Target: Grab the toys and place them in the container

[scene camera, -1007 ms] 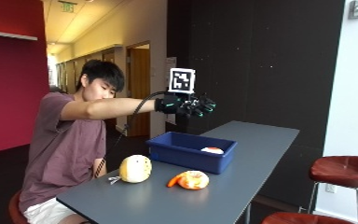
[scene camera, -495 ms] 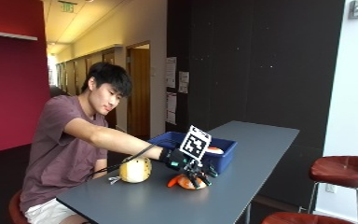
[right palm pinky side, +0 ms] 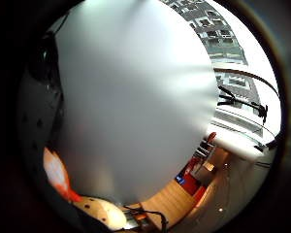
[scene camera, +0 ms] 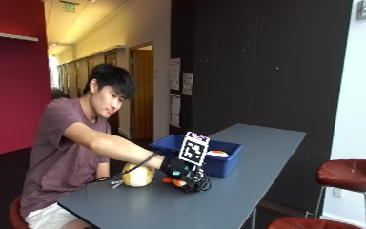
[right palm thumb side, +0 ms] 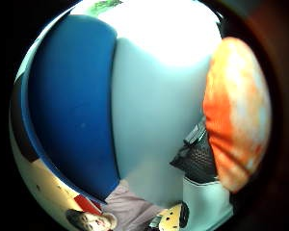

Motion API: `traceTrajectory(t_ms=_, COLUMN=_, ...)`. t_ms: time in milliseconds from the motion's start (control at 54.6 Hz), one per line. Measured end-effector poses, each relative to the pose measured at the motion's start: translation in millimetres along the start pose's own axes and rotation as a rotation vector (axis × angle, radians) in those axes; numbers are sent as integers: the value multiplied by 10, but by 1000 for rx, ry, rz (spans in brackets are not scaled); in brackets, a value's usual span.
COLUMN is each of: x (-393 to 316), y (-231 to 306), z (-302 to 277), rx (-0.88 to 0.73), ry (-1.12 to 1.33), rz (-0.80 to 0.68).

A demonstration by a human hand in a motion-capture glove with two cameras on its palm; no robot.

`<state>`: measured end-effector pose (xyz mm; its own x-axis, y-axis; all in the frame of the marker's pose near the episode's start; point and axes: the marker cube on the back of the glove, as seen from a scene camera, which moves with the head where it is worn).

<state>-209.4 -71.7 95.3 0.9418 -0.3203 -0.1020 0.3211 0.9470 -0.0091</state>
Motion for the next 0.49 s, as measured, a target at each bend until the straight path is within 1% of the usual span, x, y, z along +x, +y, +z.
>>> traceTrajectory(t_ms=73, x=54, y=73, z=-131, rx=64, ry=-24, rz=6)
traceTrajectory(t_ms=165, x=165, y=168, z=-366, rx=147, ry=-89, rz=52)
traceTrajectory(t_ms=293, x=230, y=371, z=-791, rx=191, ry=-89, rz=83)
traceTrajectory(t_ms=385, x=195, y=536, z=-1117, rx=226, ry=-105, rz=75)
traceTrajectory(t_ms=495, x=171, y=690, z=-1498, rx=287, ry=-73, rz=104)
